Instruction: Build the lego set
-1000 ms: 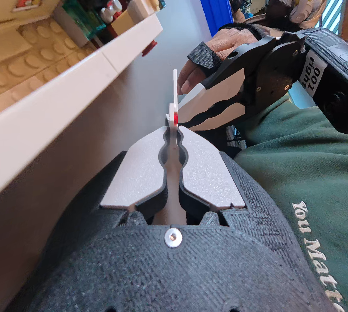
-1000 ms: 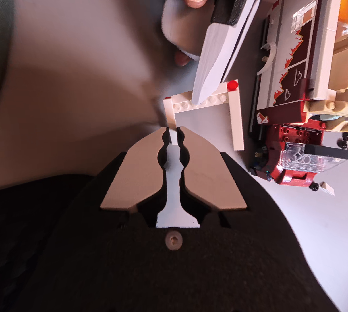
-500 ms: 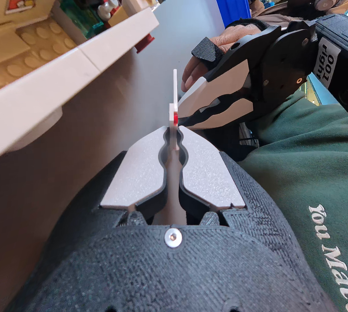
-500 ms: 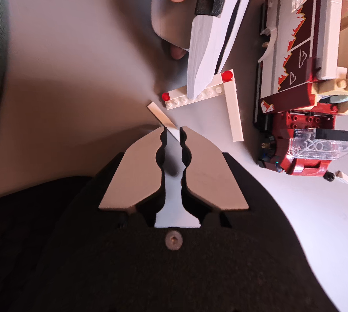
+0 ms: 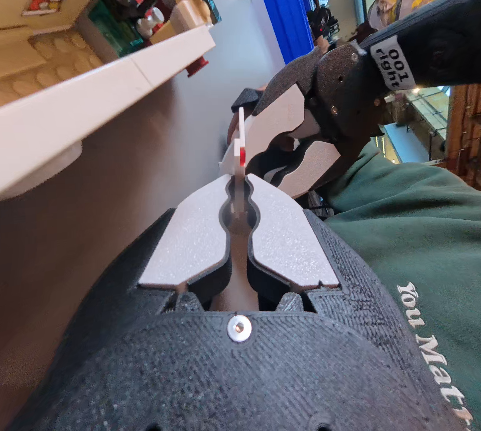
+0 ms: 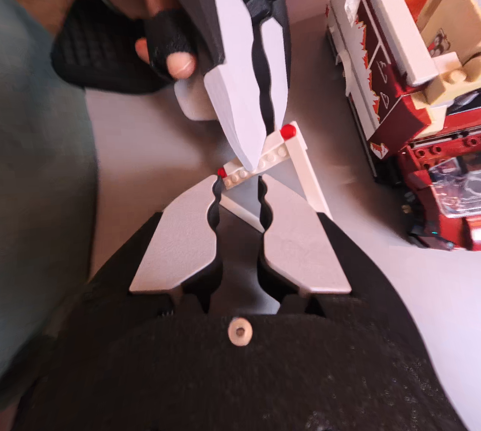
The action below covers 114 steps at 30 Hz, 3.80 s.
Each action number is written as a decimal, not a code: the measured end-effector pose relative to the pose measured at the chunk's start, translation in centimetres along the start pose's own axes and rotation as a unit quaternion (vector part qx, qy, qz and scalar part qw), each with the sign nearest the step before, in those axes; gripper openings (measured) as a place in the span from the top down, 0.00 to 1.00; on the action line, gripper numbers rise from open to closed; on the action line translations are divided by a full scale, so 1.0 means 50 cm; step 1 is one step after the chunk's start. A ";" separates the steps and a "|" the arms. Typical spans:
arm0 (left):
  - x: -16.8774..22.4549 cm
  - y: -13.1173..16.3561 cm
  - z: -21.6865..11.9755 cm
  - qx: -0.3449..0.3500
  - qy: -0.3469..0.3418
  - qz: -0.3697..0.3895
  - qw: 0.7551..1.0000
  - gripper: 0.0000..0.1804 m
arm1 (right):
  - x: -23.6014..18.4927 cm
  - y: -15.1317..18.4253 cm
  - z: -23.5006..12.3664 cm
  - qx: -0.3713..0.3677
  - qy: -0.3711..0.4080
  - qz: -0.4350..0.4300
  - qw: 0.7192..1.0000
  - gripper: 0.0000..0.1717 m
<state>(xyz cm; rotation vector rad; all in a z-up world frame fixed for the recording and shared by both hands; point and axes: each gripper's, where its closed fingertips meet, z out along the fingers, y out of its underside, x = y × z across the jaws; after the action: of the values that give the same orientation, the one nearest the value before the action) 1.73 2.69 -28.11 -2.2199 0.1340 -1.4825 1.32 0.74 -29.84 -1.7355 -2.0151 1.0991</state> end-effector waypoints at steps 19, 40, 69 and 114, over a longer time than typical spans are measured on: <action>-0.058 0.026 -0.073 -0.070 -0.236 0.393 0.886 0.89 | -0.016 0.009 0.014 -0.061 -0.090 0.153 0.982 0.97; -0.039 0.038 -0.072 -0.177 -0.250 0.461 0.833 0.81 | 0.019 0.063 -0.028 -0.130 -0.013 -0.197 0.972 0.86; 0.008 0.119 -0.036 -0.298 -0.035 0.616 0.728 0.91 | -0.050 0.086 -0.027 -0.132 -0.090 -0.215 0.963 0.96; 0.001 0.154 0.014 -0.326 -0.038 0.629 0.705 0.91 | -0.075 0.079 -0.029 -0.107 -0.069 -0.236 0.963 0.91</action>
<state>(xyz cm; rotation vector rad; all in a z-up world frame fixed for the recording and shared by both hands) 3.70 -3.94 -31.56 -1.7366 1.9399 -0.5148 6.05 -2.19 -30.52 -1.1790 -2.5339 0.8877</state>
